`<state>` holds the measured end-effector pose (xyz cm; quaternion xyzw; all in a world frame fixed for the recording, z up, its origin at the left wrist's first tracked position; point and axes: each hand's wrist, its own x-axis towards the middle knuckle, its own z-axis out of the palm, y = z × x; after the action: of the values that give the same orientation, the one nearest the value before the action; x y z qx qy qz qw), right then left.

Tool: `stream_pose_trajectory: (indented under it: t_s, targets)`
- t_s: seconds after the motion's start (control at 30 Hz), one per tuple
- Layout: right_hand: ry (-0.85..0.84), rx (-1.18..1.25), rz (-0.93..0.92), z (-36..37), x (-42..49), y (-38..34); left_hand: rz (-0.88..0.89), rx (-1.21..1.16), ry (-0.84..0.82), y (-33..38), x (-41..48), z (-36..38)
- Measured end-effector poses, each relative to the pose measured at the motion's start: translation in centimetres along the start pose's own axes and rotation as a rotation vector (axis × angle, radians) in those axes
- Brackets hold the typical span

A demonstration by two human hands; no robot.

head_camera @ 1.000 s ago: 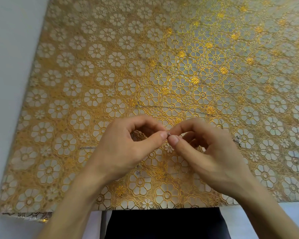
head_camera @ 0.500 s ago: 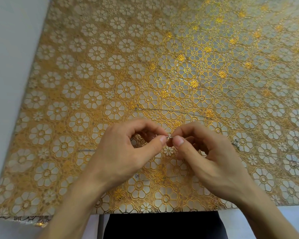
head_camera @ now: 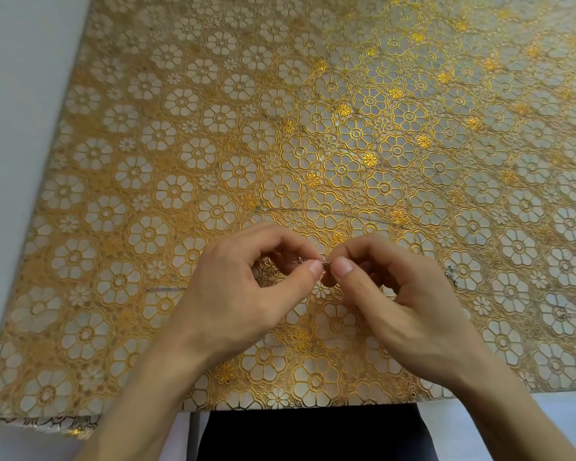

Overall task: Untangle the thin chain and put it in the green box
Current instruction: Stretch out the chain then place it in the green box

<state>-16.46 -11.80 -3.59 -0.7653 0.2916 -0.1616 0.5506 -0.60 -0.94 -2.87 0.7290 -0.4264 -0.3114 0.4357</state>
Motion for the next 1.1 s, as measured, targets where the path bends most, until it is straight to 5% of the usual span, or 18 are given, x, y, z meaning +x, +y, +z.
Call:
stream_pose_trajectory:
  t_s: [0.47,0.8,1.1]
  targets:
    - [0.013,-0.055,-0.035,0.0,-0.1,-0.2,-0.022,-0.074,-0.010,-0.3,0.0,0.4]
    - [0.186,-0.087,-0.088,-0.1,-0.2,-0.2,-0.049,-0.118,0.015,-0.4,0.0,0.7]
    - [0.081,0.140,0.209,0.1,0.0,-1.1,0.059,0.033,0.098,0.0,0.0,0.9]
